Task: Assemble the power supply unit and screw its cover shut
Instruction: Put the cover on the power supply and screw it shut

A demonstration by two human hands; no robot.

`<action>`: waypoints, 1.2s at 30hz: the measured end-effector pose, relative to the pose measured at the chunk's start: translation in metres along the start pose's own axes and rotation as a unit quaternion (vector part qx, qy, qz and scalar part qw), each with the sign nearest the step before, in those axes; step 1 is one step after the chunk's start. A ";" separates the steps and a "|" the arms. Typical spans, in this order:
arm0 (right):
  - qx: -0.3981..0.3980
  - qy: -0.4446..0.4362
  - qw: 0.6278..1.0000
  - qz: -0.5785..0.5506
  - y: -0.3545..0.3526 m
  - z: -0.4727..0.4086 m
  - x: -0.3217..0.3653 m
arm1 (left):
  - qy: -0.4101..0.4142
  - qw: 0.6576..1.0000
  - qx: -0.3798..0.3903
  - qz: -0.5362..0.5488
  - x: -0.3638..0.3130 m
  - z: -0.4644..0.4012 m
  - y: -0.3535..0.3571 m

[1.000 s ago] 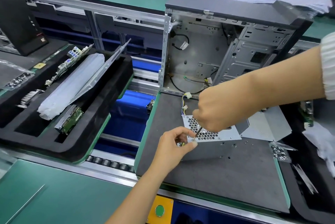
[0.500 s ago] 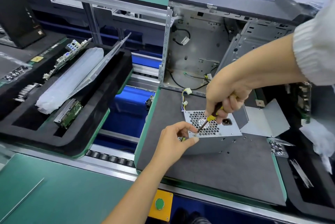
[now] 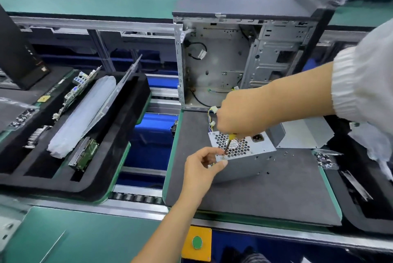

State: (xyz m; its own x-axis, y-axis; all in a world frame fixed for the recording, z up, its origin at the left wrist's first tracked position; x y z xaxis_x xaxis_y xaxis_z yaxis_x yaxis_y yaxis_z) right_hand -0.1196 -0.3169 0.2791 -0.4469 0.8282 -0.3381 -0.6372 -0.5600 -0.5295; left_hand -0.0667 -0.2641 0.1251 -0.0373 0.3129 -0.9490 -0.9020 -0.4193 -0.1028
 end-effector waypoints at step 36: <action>-0.334 0.211 0.439 -0.807 0.221 -0.012 -0.012 | -0.204 0.969 0.142 -0.006 -0.004 -0.021 0.030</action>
State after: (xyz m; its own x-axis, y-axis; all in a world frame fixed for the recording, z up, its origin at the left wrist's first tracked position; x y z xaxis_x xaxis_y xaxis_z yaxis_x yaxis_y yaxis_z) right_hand -0.2474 -0.4501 0.1565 0.4946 0.1443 0.8570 0.4782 0.7782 -0.4071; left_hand -0.0844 -0.2958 0.1195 -0.1399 0.6516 -0.7455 -0.9832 -0.1806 0.0267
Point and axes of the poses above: each hand's wrist, its own z-axis away from the middle knuckle, its own y-axis out of the palm, x = y × z, the point moved 7 cm from there along -z, towards the middle knuckle, and after that the axes turned 14 degrees about -y, right-handed, at the moved point
